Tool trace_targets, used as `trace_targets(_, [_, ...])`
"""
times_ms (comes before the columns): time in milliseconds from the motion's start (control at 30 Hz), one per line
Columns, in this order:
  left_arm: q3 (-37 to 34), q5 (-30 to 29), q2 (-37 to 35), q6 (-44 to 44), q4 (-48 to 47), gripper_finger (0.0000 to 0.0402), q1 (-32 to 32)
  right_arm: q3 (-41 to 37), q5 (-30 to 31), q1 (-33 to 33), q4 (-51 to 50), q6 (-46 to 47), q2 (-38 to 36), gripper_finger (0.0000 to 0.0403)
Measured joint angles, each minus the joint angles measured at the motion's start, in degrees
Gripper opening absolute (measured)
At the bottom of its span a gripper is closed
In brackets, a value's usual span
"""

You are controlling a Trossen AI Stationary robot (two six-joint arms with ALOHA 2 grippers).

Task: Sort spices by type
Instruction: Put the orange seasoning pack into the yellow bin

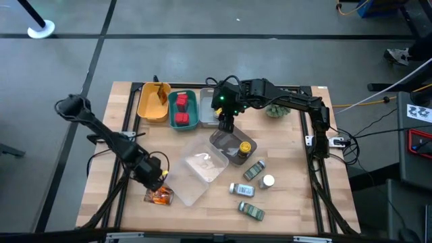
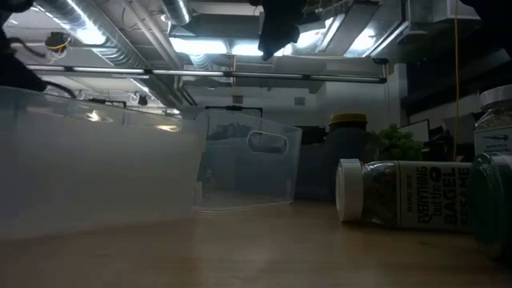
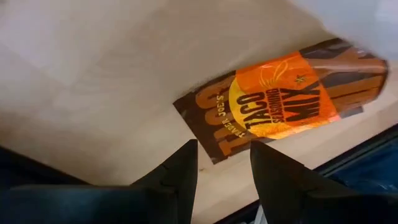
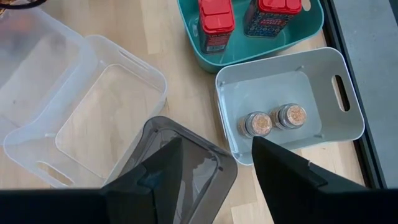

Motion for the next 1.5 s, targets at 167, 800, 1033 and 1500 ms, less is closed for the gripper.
trace_targets(167, [-0.03, -0.03, 1.94, -2.40, 0.38, 0.0132, -2.32, 0.00, 0.00, 0.00, -0.09, -0.02, 0.00, 0.0193])
trace_targets(800, [0.00, -5.83, 11.01, -9.59, 9.41, 0.0132, -8.91, 0.00, -2.54, 0.00, -0.14, -0.02, -0.03, 0.0193])
trace_targets(1033, [0.37, -5.19, 14.43, -9.30, 11.04, 0.0132, -8.91, -0.02, -0.63, 0.00, -2.05, -0.09, -4.79, 0.0193])
trace_targets(1500, [0.61, -5.00, 16.30, -11.68, 7.74, 0.0082, -9.20, 0.04, 3.55, 0.00, -3.73, 0.22, -13.45, 0.0193])
